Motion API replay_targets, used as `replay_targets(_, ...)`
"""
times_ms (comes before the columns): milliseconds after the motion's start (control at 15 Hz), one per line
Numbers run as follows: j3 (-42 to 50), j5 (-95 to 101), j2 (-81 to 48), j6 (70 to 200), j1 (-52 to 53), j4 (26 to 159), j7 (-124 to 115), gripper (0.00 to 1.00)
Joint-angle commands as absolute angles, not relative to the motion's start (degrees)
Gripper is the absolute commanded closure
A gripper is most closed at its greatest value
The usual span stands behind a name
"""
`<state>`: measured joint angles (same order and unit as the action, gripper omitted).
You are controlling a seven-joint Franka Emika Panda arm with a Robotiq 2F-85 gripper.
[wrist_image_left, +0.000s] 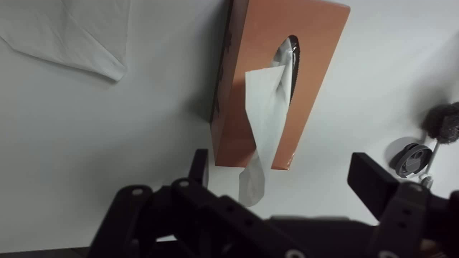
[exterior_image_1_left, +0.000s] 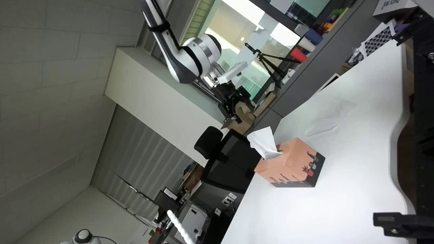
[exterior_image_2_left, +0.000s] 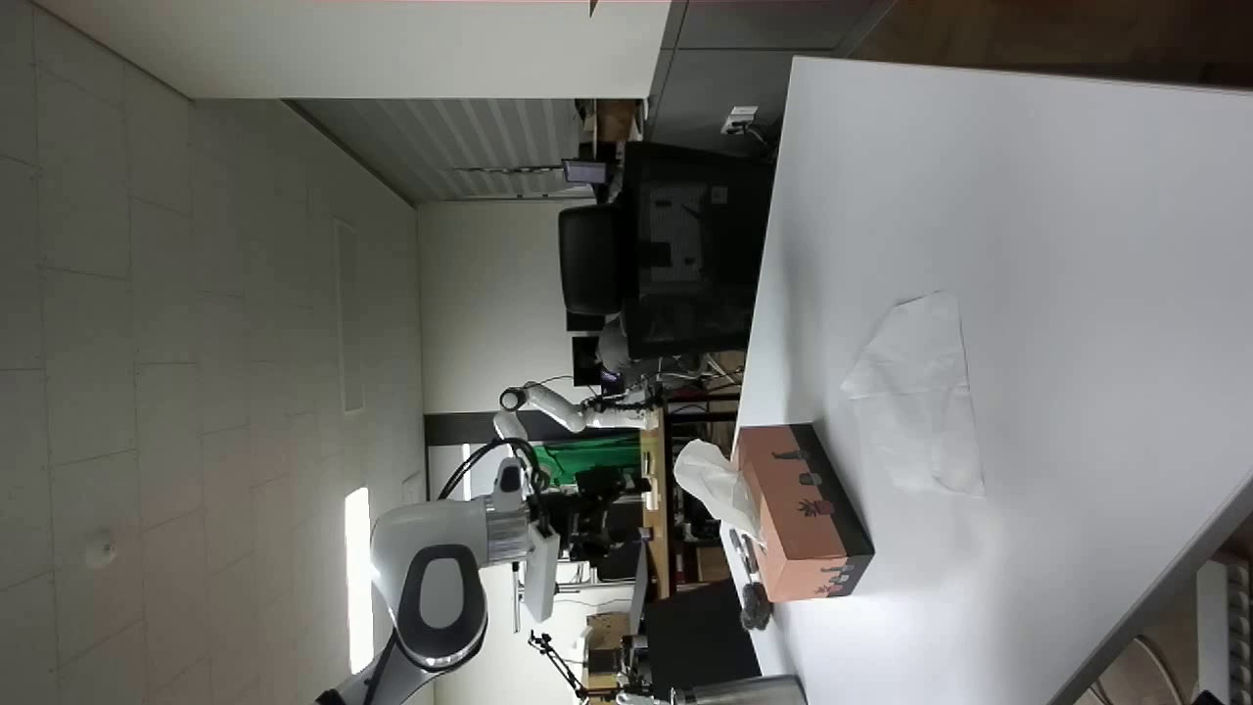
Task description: Take a tissue from the tissue box and put it on the table
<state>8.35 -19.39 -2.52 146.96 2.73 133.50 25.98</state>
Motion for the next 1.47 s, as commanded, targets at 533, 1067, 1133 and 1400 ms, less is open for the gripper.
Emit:
replay_targets(533,-3.92,-41.34,-16.86,156.82,-5.93,126.88,32.61,0.0)
replay_targets(1067,-5.69,-43.05,-19.64,162.88,-4.96,127.26,33.64,0.54)
replay_targets(1133,-5.89,-42.92,-19.57,163.22,-4.97,127.34,33.5,0.62)
replay_targets(1400,-5.6,-41.69,-18.4,163.28,-4.84,127.88,32.53,0.89)
